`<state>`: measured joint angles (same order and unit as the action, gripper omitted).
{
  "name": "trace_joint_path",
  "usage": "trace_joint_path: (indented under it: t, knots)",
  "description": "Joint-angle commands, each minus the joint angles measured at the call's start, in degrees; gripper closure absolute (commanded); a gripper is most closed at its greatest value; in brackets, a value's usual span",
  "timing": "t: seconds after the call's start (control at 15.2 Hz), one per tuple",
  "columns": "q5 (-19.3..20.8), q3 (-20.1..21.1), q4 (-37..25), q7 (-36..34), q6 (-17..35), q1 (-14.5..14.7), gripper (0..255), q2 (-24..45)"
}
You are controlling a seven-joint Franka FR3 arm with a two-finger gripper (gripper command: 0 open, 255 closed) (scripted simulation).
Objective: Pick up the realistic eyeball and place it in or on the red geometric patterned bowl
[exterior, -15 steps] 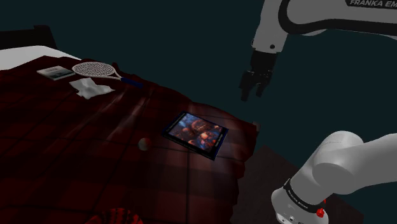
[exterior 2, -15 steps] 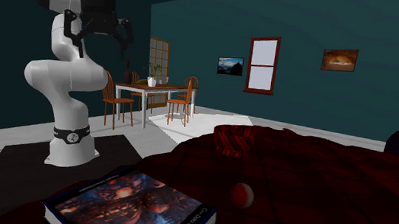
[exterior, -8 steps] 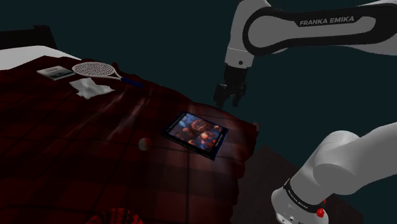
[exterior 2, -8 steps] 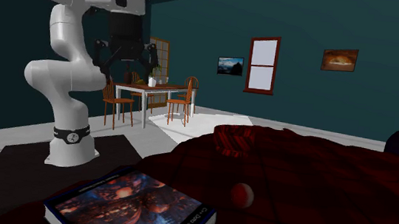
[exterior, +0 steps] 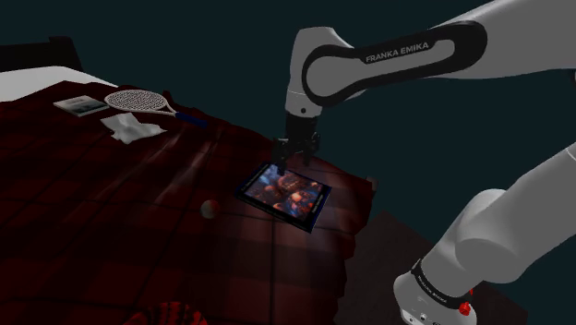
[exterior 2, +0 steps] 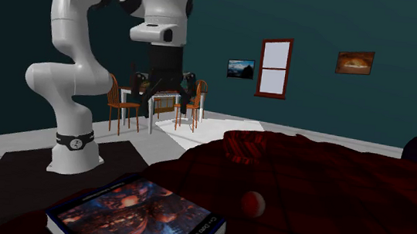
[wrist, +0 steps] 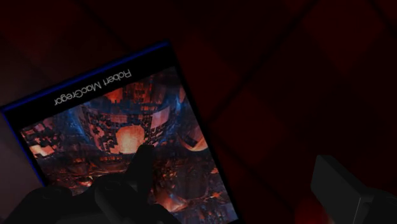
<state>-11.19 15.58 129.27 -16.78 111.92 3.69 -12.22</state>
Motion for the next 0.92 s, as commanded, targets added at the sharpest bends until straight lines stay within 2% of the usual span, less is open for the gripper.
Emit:
trace_joint_path:
  t: [0.0, 0.46, 0.86]
  knots:
    - [0.5, 1.1, -1.9, -1.4, 2.4, 0.3, 0, 4.2]
    - [4.3, 3.4, -11.3, -6.7, 8.5, 2.4, 0, 19.7]
    - [8.6, 3.5, -22.5, -11.1, 10.8, 5.6, 0, 33.3]
